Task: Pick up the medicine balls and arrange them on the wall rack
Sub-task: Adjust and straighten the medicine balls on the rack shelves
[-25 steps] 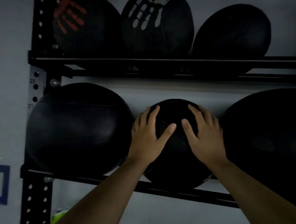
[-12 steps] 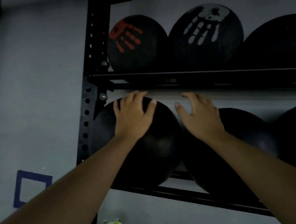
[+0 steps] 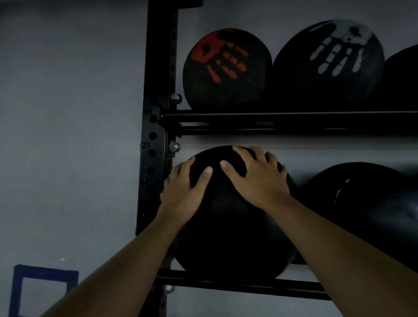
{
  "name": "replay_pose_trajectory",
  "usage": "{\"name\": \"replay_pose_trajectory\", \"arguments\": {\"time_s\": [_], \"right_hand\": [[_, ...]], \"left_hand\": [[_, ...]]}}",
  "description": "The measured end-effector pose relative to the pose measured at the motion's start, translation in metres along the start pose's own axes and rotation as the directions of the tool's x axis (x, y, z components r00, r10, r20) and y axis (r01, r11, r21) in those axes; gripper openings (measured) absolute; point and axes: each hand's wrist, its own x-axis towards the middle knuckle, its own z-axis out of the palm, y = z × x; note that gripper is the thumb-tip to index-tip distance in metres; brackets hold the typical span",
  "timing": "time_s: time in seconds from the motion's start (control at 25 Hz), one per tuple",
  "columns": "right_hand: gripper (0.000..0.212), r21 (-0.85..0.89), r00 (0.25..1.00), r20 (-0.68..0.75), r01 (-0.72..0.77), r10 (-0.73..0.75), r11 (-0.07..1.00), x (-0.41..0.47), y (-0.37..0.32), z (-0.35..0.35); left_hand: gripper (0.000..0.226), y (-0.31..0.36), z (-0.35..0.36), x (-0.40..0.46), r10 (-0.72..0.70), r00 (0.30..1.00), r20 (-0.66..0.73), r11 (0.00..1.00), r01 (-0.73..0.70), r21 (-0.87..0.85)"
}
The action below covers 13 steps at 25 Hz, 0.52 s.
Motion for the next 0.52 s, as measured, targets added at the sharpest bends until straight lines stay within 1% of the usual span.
{"name": "replay_pose_trajectory", "arguments": {"time_s": [0.08, 0.16, 0.36, 0.52], "right_hand": [[0.078, 0.02, 1.0, -0.029, -0.013, 0.013, 1.0, -0.006, 0.009, 0.001], [0.078, 0.027, 0.999, -0.046, -0.024, 0.025, 0.999, -0.009, 0.014, 0.003], [0.075, 0.019, 0.998, -0.054, -0.024, 0.025, 1.0, -0.007, 0.013, 0.003], [0.078, 0.04, 0.998, -0.05, -0.033, 0.035, 0.999, -0.009, 0.015, 0.003]], "left_hand": [[0.07, 0.006, 0.018, 0.0, 0.003, 0.997, -0.081, 1.0, -0.001, 0.031], [0.069, 0.007, 0.026, -0.002, 0.015, 0.99, -0.14, 1.0, -0.011, 0.027], [0.071, 0.005, 0.026, 0.0, 0.026, 0.99, -0.139, 0.999, -0.02, 0.048], [0.07, 0.006, 0.026, -0.002, 0.04, 0.99, -0.133, 0.998, -0.034, 0.052]]}}
